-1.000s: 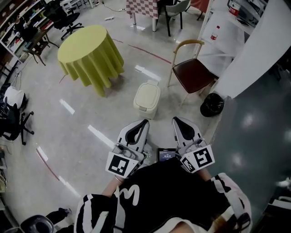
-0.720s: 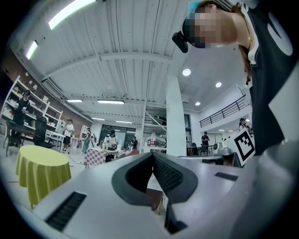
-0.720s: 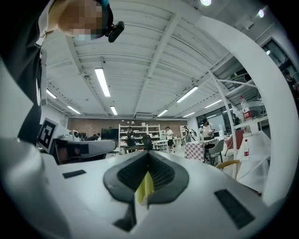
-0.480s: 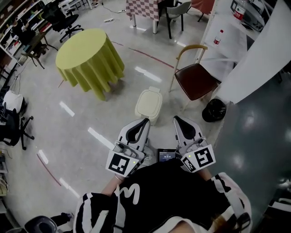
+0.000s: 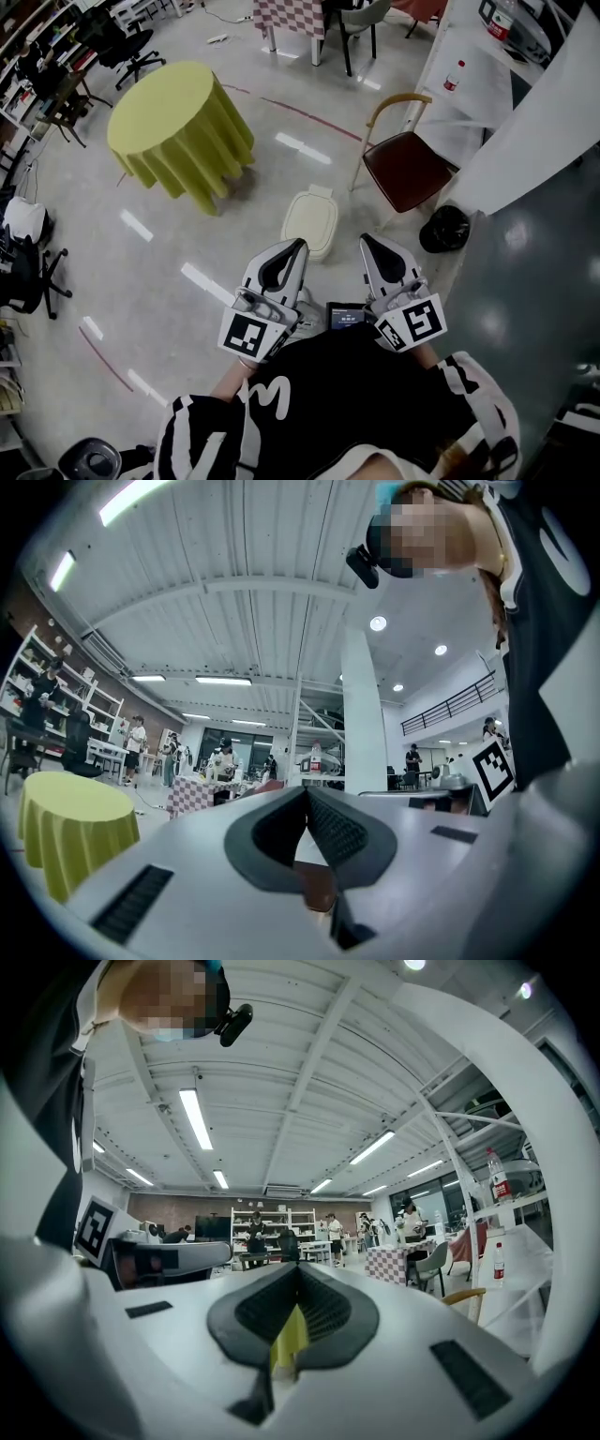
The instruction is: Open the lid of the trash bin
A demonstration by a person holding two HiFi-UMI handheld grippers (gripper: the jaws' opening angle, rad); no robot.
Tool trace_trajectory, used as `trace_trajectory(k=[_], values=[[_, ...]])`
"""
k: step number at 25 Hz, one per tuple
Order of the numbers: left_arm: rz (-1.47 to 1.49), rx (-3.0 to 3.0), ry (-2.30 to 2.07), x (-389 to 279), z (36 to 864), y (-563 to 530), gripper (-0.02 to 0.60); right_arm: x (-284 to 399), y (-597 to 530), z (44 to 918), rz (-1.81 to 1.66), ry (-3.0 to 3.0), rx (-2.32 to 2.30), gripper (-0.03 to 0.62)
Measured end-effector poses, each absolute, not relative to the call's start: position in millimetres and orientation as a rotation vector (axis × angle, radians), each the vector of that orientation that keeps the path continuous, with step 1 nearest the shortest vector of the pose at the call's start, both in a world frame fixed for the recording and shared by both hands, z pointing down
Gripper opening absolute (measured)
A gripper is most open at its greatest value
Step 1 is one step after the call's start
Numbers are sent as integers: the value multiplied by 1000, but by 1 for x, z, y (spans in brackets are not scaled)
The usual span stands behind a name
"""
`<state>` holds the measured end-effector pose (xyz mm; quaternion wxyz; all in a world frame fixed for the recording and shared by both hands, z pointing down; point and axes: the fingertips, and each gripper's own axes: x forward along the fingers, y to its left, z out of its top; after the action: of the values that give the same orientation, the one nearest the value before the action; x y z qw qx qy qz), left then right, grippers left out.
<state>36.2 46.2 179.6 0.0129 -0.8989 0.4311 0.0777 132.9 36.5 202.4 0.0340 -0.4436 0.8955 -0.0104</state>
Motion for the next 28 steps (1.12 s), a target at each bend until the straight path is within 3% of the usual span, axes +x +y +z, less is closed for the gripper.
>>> trace_trajectory(k=[28], values=[[218, -2861, 1248, -15, 174, -84, 6, 81, -91, 189, -32, 2695, -1456, 3]])
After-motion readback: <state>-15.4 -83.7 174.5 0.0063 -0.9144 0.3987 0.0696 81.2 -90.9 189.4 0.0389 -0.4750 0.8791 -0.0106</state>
